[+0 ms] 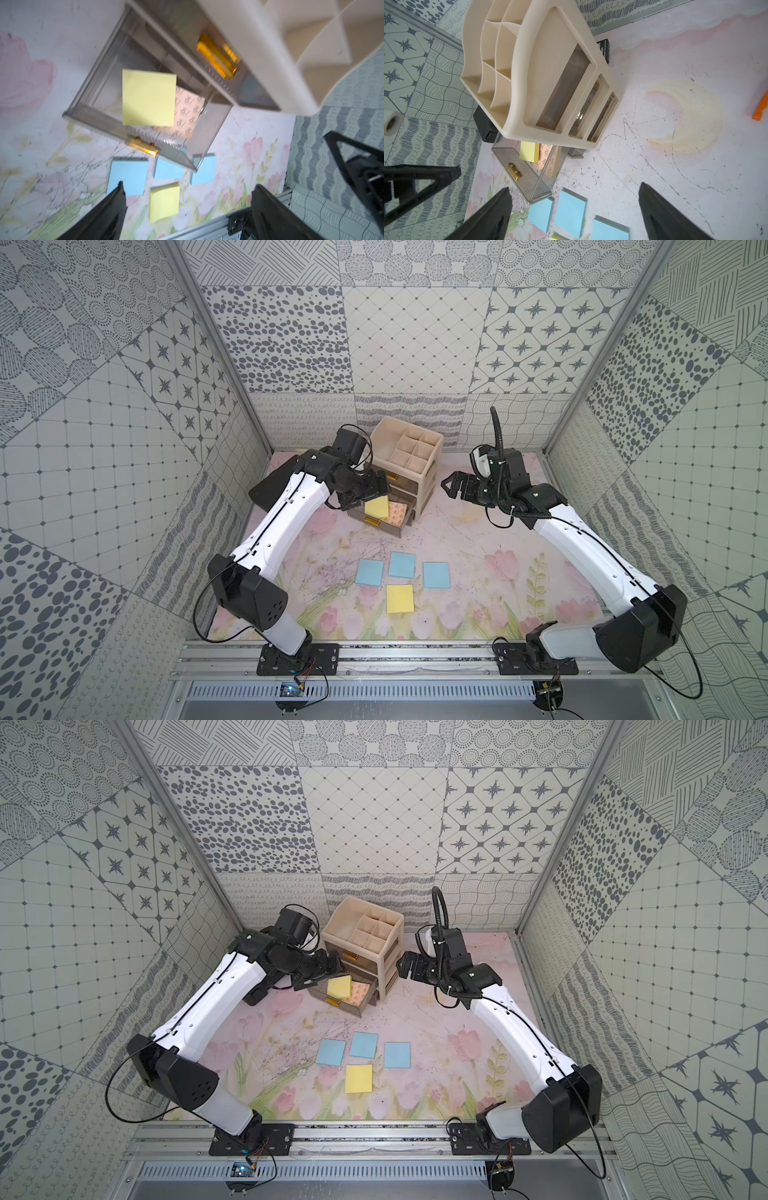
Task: Please put the sticky notes in the drawer by color
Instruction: Place the sticky notes in the drawer.
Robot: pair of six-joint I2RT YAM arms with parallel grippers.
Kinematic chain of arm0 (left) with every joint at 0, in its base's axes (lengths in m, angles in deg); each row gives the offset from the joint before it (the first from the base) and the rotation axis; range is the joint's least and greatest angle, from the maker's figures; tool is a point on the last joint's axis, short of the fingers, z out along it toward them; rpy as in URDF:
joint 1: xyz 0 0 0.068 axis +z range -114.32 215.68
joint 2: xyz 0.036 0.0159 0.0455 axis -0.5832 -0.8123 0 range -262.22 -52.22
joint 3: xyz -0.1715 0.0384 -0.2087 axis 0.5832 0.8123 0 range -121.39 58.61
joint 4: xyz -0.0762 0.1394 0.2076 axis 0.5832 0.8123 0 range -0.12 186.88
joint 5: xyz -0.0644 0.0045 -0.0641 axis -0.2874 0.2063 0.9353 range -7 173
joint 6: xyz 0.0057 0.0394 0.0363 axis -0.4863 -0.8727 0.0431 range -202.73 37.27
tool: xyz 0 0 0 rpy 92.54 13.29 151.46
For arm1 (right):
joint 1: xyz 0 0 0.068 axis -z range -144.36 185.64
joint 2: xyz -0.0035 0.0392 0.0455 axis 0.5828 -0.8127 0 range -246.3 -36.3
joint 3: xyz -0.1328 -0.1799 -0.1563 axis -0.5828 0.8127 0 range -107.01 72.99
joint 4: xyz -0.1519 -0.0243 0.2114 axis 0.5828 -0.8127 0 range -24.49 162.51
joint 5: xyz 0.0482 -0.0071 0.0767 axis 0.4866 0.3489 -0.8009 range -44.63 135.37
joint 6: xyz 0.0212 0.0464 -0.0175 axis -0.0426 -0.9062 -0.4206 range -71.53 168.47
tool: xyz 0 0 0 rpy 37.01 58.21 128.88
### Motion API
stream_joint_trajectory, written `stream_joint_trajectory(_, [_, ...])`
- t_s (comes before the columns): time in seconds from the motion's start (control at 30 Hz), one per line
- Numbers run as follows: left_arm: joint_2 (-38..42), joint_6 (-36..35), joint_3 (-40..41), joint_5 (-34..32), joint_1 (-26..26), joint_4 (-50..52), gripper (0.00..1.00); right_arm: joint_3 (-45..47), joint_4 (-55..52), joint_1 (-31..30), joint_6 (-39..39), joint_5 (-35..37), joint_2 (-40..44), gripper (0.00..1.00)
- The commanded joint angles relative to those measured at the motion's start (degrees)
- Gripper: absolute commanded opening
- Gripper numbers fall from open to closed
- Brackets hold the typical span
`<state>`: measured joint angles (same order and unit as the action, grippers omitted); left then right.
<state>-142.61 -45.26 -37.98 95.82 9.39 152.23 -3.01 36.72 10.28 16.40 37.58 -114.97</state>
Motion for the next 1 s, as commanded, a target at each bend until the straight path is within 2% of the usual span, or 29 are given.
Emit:
stream_joint_trajectory(0.0, [8.1, -0.2, 13.5, 0.6, -0.8, 3.7, 0.97, 0.6, -0.2, 0.1, 1.8, 2.5, 1.2, 0.99])
stream_joint_trajectory(0.17, [14.6, 4.2, 26.4, 1.5, -5.0, -0.2, 0.96, 1.7, -0.1, 0.1, 2.0, 3.6, 1.5, 0.99])
stream_joint_trajectory(0.33, [15.6, 9.9, 33.6, -1.1, -12.3, -2.4, 0.95, 3.0, 0.7, 0.1, 1.6, 3.4, 1.4, 0.99])
stream_joint_trajectory(0.5, [15.9, 16.9, 41.1, 0.2, -17.8, -9.7, 0.96, 3.6, 0.6, 0.0, 1.4, 3.1, 1.3, 0.99])
stream_joint_trajectory(0.7, [10.0, 22.6, 43.4, -1.8, -24.7, -16.1, 0.99, 4.0, 1.2, 0.0, 1.0, 2.7, 1.7, 1.0])
stream_joint_trajectory(0.97, [0.8, 24.6, 41.3, -1.9, -28.9, -21.9, 1.0, 3.8, 0.2, 0.0, 1.6, 2.9, 2.3, 0.99])
